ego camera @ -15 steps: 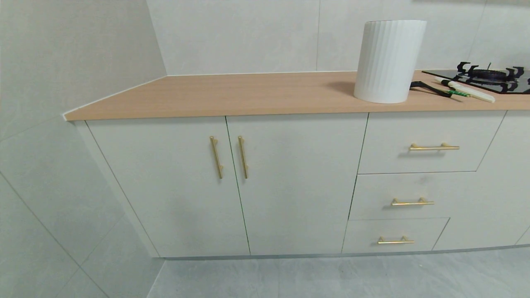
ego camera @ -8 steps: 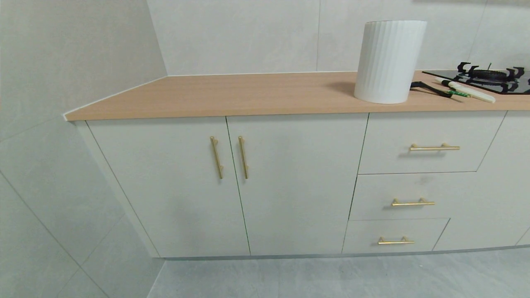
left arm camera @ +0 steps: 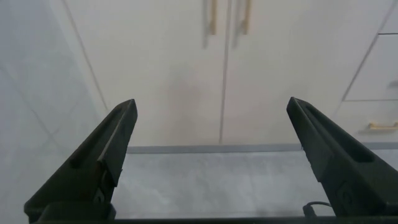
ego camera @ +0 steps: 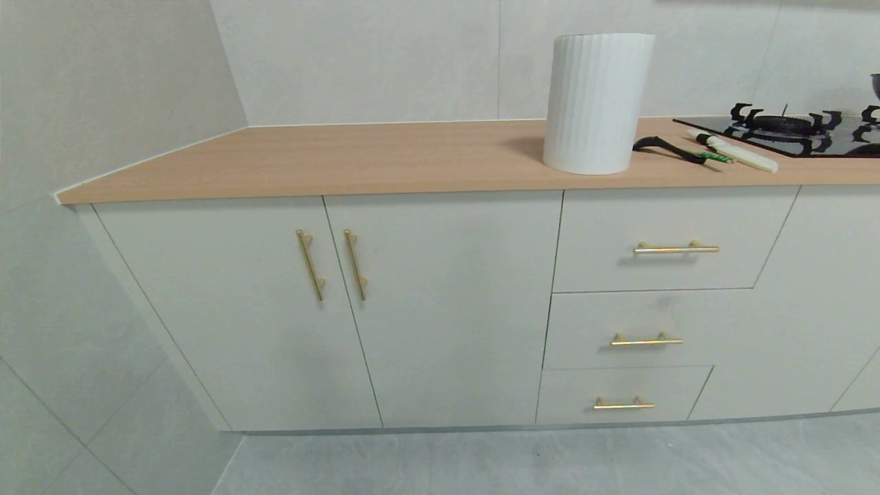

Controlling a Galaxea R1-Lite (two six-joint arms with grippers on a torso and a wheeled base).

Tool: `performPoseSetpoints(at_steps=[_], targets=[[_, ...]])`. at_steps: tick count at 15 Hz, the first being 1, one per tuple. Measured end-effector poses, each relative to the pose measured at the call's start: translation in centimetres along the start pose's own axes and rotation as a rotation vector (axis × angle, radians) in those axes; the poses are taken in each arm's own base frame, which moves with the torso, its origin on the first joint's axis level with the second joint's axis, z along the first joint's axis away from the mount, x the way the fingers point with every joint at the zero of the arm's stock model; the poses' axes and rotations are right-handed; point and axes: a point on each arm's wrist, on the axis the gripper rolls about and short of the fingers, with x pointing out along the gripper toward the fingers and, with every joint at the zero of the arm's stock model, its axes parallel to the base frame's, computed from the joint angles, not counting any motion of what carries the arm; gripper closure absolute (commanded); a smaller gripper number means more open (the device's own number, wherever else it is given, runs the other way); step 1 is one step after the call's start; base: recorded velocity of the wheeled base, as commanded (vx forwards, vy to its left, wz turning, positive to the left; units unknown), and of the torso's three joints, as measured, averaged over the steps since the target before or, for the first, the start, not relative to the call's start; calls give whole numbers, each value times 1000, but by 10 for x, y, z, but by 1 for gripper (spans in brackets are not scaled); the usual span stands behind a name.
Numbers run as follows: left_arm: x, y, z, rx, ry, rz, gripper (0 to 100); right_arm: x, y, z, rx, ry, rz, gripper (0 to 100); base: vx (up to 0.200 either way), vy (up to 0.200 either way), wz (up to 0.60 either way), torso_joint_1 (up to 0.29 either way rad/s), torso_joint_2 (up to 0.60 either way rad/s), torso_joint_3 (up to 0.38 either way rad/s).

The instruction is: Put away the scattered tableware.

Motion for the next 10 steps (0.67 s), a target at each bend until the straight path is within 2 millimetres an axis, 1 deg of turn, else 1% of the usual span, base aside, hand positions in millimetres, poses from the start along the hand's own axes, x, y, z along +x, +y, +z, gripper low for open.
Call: performPoseSetpoints(at_steps=[5, 10], targets=[[0, 0, 0, 0, -1, -1, 0, 0, 0, 0, 1, 0, 0, 0, 0, -200, 0, 2, 2, 1], [0, 0, 0, 0, -1, -1, 0, 0, 0, 0, 1, 0, 0, 0, 0, 0, 0, 0, 0, 0]])
